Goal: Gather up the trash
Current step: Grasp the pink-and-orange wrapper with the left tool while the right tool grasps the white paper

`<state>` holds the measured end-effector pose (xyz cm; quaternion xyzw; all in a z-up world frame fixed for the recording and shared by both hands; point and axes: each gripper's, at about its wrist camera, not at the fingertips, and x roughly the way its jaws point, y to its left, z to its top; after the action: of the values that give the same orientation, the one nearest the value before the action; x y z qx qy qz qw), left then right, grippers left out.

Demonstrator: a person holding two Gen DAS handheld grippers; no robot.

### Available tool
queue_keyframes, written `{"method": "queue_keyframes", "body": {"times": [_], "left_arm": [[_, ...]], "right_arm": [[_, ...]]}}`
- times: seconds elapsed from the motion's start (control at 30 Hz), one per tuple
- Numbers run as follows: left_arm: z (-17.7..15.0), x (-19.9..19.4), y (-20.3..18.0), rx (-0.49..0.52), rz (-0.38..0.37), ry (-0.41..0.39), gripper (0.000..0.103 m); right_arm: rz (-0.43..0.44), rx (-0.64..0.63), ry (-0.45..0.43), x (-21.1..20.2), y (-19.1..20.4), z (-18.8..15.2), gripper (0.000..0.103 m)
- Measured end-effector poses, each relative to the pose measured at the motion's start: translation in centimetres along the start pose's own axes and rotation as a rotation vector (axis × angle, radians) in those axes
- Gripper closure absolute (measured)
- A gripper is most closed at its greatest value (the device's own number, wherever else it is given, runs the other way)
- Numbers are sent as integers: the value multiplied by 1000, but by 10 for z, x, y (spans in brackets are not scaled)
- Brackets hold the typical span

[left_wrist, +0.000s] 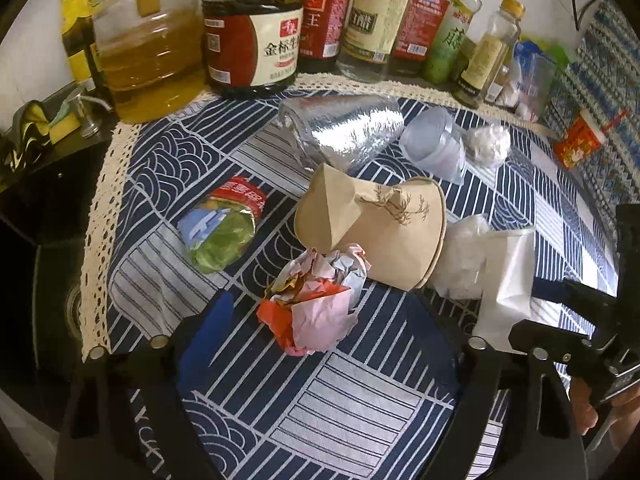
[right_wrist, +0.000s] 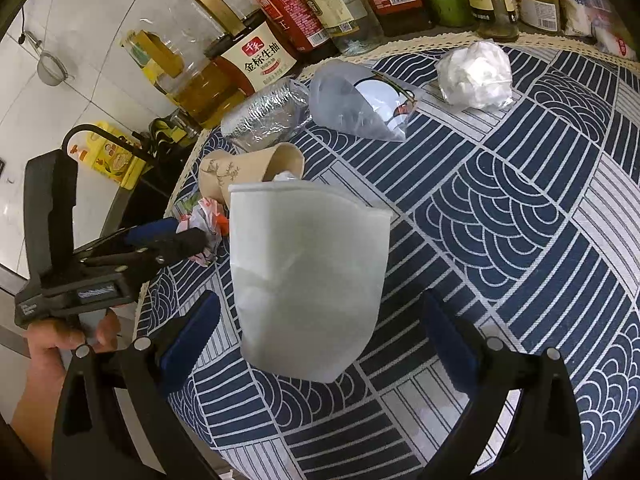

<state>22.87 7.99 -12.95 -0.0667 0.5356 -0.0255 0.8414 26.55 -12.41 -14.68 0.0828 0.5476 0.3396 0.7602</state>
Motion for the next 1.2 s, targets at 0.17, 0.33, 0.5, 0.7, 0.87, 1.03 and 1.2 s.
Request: {"method": "queue_keyframes", "body": {"times": [0.17,0.33,0.5,0.7,0.87,1.03,1.2], "left_arm": [[2,6,-1,7,14,6,26],[4,13,1,9,19,21,43],[1,16,-2,38,32,23,54],[1,9,0,30,35,0,57],[-1,2,-2,27,33,-13,57],[-6,-8,-6,22,21,-24,57],[-13,-21,-10,24,15,-41,57]], "right_arm": [[-2,-9,-10,2,0,1,7],[-5,-23,-15,2,0,1,22],[1,-32,-13,2,1,1,29],[-1,-21,-23,-2,-2,-2,29],[-7,-16,-37,-12,-3,-6,29],[-18,-15,-50,-22,-1,-12,29],[-25,-16,-68,-34,3,-19,29]]}}
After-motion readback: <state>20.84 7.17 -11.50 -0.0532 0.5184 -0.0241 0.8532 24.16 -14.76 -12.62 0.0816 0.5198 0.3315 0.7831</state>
